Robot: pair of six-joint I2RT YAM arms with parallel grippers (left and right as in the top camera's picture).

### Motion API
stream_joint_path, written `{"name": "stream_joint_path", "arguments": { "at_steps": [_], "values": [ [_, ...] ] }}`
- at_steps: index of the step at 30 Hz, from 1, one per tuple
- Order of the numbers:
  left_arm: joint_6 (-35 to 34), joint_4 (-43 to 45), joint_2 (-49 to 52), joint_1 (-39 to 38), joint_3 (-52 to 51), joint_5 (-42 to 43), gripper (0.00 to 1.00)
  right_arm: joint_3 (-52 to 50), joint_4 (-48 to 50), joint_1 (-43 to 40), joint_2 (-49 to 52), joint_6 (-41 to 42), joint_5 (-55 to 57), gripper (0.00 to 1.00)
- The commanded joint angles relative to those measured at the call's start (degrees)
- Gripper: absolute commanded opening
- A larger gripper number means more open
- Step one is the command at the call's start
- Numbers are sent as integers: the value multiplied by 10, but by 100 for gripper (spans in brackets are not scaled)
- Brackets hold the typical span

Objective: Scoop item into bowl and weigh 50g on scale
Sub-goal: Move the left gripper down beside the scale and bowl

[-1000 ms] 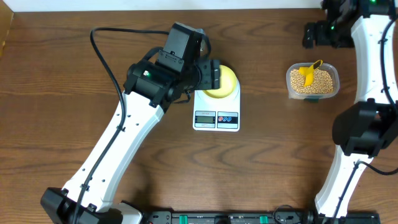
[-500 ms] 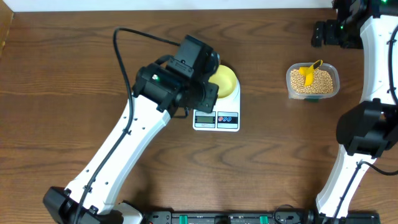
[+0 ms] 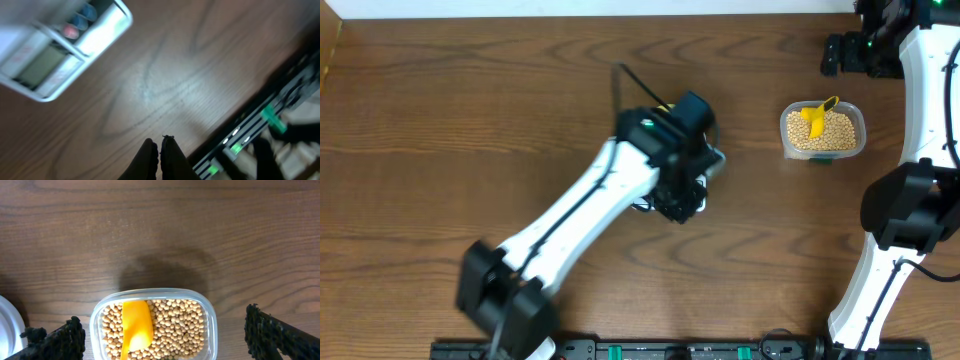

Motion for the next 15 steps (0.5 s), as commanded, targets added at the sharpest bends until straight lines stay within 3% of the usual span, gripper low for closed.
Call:
{"name": "stream_joint_path", "arguments": {
  "at_steps": [1,8,10,15],
  "values": [
    [83,-5,49,-20,-5,14,8,2,0,1,2,7,0,99],
    [151,-5,120,-28,-5,14,10,2,0,1,2,7,0,99],
    [170,-3,132,-28,-6,14,25,2,0,1,2,7,0,99],
    [182,8,140,-28,-6,13,51,2,0,1,2,7,0,99]
  ]
}}
